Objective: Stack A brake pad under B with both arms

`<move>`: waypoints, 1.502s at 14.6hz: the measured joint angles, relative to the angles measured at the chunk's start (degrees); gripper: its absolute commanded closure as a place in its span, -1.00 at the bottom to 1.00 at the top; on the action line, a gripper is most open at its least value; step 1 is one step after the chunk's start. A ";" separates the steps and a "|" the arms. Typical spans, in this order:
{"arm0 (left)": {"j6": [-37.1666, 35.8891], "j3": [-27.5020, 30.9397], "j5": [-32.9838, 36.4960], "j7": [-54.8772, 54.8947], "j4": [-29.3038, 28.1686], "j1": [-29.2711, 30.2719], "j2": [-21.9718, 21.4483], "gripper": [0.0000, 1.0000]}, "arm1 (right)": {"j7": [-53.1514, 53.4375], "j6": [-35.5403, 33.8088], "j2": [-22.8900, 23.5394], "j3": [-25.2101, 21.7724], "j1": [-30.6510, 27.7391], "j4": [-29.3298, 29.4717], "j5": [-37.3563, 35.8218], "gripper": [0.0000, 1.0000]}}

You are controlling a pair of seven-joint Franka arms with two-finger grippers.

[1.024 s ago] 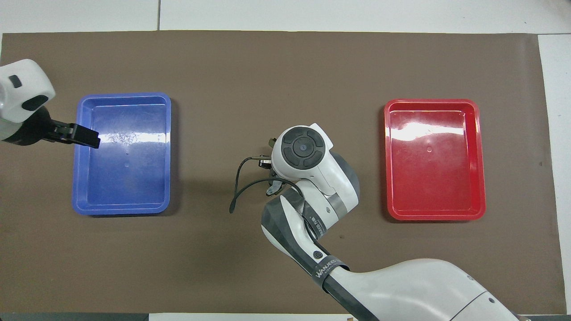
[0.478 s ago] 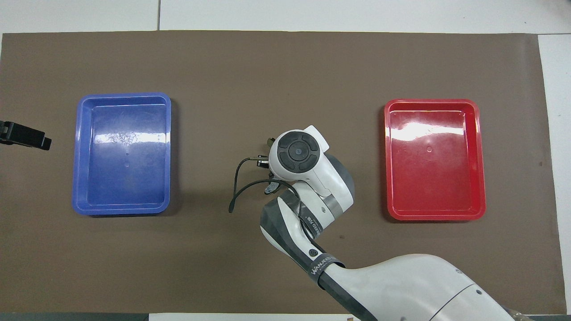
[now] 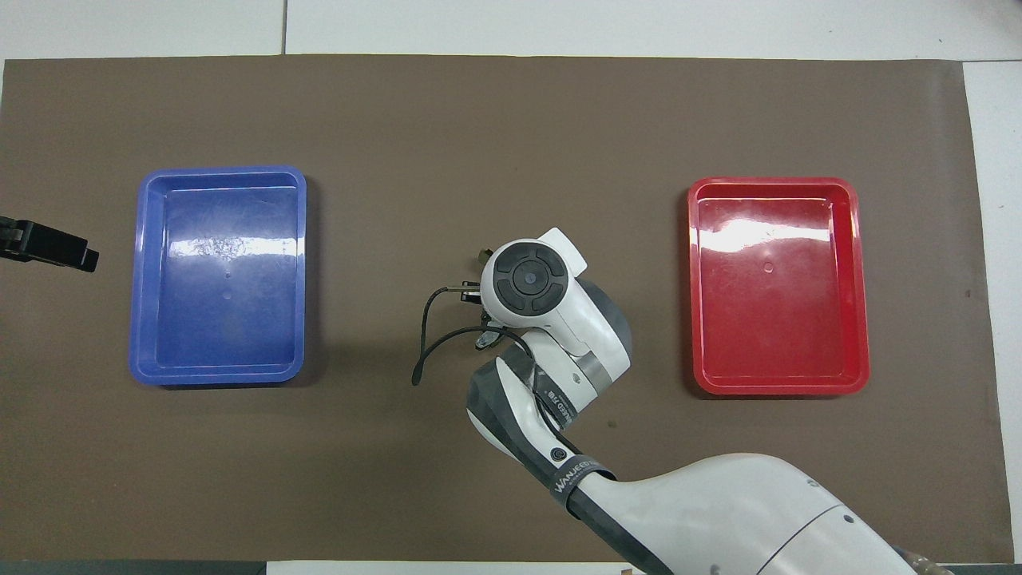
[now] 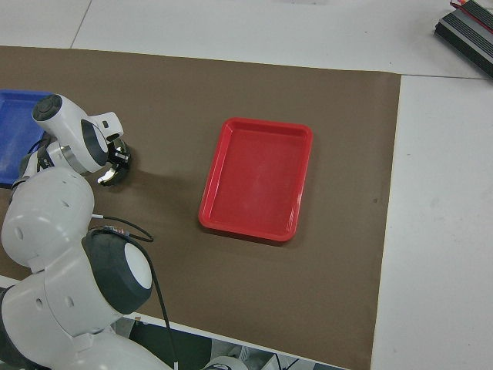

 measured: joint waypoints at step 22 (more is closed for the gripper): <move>0.00 0.08 0.00 0.00 0.00 0.24 0.00 -1.00 | -10.22 -11.14 -15.83 -0.81 -13.43 0.59 -4.97 -1.00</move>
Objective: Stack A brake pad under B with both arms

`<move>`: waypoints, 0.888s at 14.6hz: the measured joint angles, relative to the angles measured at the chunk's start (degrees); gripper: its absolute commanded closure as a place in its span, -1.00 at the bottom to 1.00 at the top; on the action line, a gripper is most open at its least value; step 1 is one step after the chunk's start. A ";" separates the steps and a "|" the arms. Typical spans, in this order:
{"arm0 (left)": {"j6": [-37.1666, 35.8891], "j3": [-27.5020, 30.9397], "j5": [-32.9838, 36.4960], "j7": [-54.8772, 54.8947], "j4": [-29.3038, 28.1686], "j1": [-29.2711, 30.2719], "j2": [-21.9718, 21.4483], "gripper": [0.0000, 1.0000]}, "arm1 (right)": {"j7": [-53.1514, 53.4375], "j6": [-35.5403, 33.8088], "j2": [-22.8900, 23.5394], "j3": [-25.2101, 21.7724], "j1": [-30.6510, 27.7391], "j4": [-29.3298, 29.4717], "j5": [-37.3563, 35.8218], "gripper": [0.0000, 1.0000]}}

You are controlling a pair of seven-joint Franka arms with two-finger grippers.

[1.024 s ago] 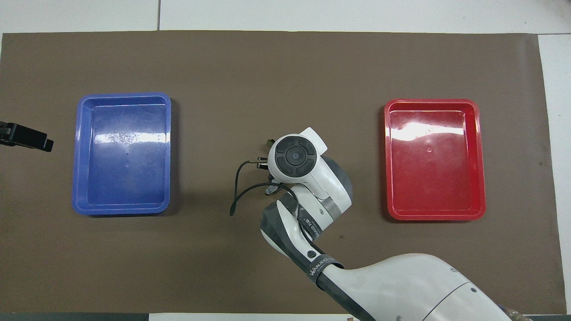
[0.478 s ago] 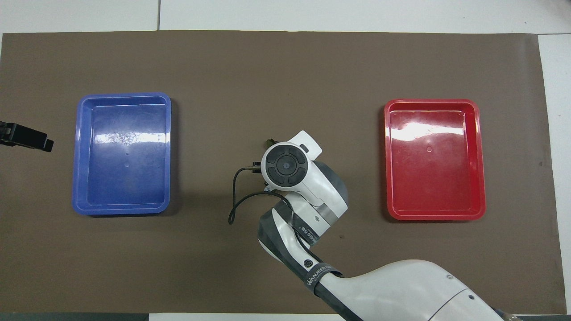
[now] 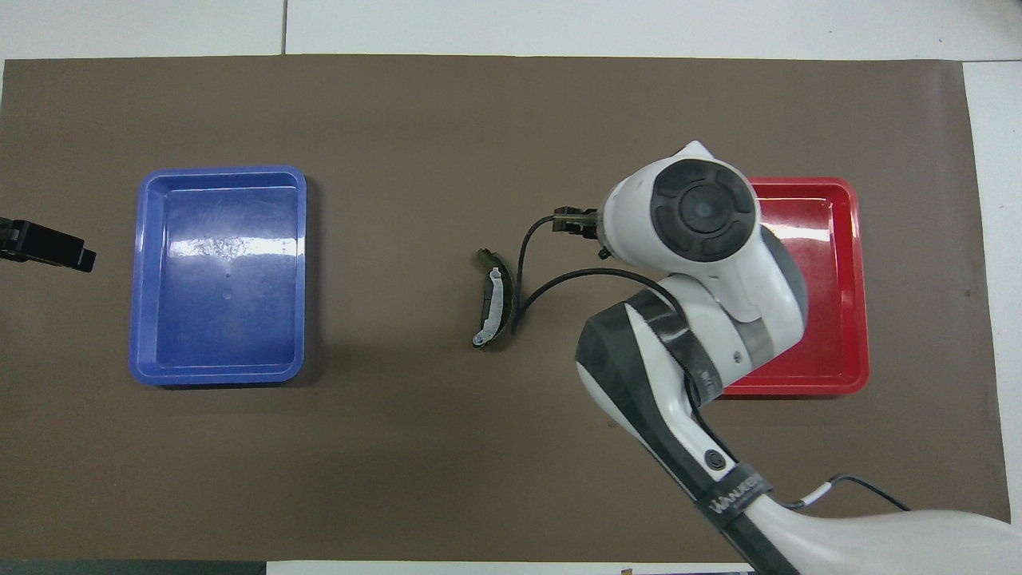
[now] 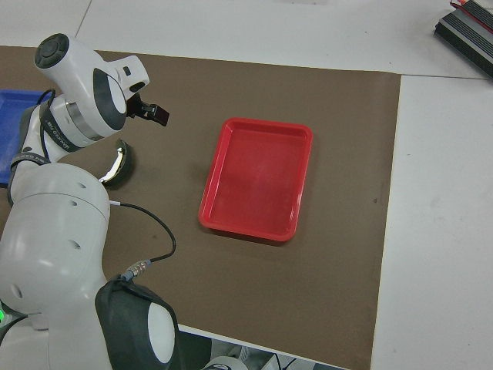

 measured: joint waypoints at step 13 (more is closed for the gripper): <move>0.00 0.00 0.00 0.00 0.00 0.00 0.00 -1.00 | -19.75 -21.44 -12.78 -3.15 -15.10 3.26 1.22 -1.00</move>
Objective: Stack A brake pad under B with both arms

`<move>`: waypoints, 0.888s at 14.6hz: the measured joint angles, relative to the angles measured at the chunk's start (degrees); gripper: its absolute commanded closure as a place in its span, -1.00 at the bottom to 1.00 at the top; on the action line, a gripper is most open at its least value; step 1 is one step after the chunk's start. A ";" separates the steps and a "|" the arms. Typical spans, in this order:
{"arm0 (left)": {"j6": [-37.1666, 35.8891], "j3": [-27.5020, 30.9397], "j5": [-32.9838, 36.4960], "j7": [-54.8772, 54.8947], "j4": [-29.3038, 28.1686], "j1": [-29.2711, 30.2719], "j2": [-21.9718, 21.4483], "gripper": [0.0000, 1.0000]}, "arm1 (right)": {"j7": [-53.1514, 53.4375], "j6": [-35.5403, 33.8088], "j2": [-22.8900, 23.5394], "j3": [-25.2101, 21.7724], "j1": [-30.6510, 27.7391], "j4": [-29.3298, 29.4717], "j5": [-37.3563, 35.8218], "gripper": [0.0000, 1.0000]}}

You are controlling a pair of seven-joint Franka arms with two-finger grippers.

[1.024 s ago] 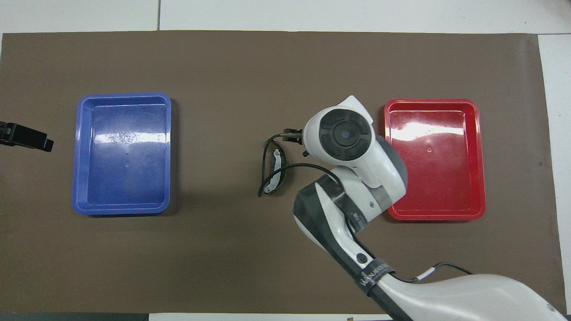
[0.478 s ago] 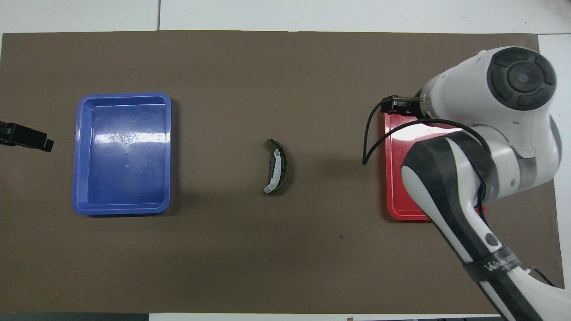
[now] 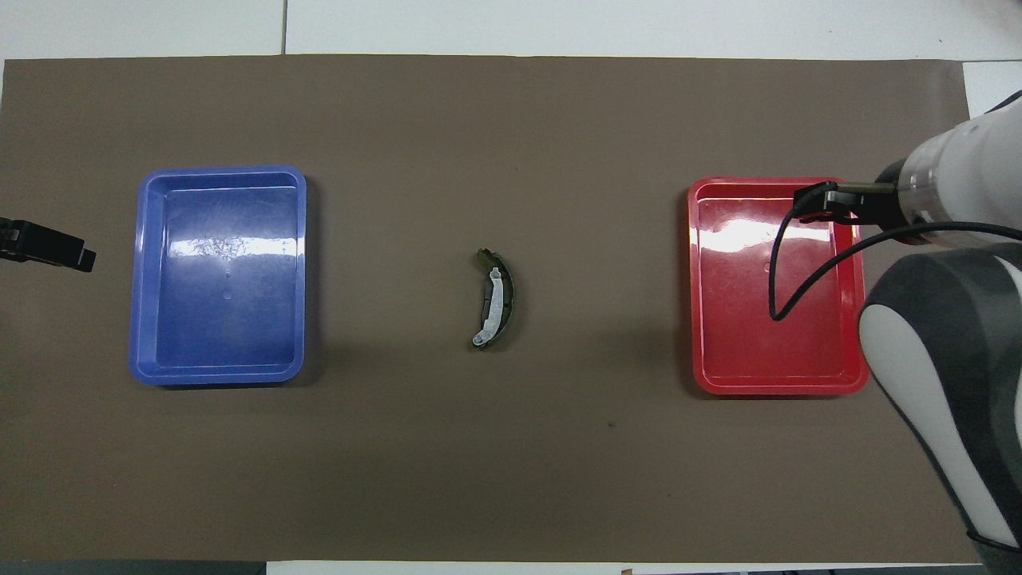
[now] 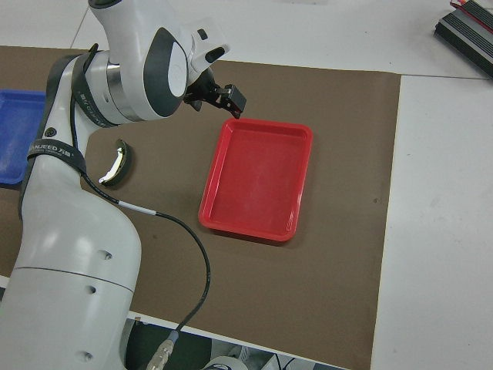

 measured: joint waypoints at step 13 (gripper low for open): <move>0.00 0.00 0.00 0.00 0.00 0.00 0.00 -1.00 | -8.88 -15.12 -0.36 -6.17 0.65 8.07 2.66 -1.00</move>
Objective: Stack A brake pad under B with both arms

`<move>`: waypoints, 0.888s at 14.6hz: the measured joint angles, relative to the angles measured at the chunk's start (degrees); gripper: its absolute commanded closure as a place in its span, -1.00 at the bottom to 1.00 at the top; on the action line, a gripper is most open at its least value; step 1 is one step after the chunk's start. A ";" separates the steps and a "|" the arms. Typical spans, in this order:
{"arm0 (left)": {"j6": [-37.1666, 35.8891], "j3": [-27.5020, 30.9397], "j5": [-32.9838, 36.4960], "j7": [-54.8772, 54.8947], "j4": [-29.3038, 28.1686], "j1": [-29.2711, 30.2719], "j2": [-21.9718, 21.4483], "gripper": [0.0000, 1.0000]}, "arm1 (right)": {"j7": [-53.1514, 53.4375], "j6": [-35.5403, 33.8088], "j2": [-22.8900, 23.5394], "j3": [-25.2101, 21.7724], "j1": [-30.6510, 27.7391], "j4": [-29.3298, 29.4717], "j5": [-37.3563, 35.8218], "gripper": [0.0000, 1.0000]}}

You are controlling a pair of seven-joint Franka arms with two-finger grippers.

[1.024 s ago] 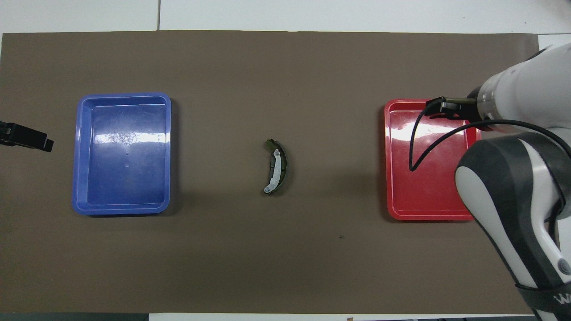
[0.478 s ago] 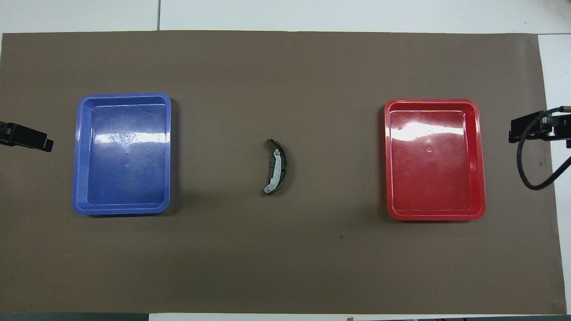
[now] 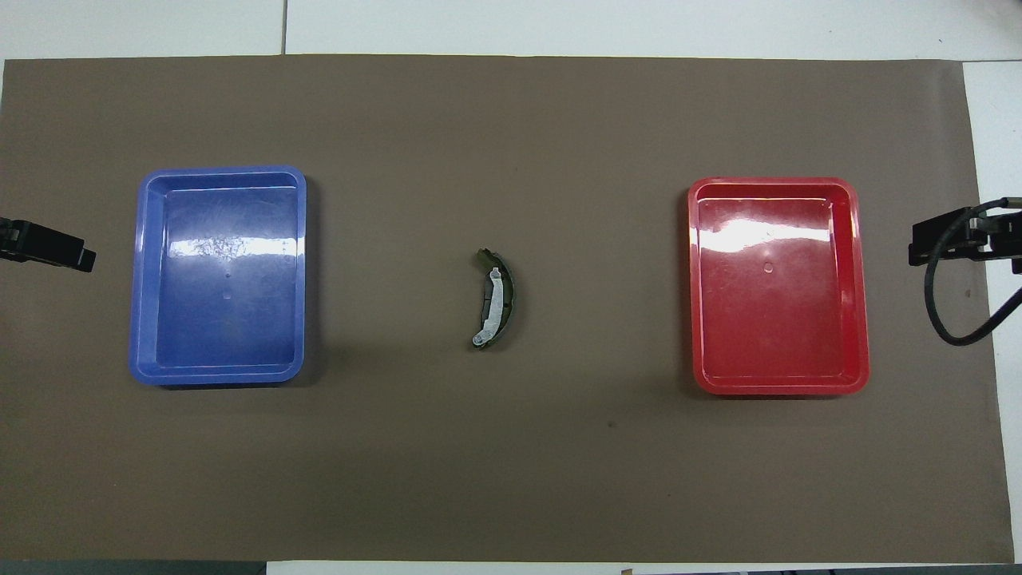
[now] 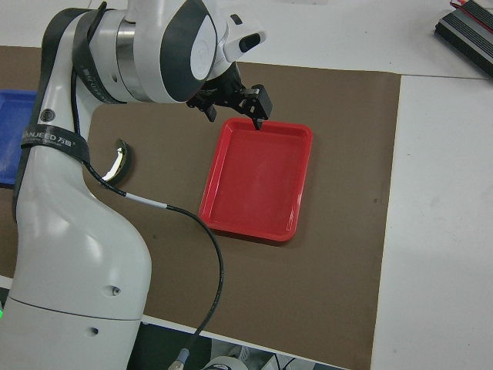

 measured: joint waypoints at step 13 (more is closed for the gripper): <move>0.00 0.00 0.00 0.00 0.00 0.00 0.00 -1.00 | -2.44 -3.54 0.17 0.35 0.19 1.40 0.89 -1.00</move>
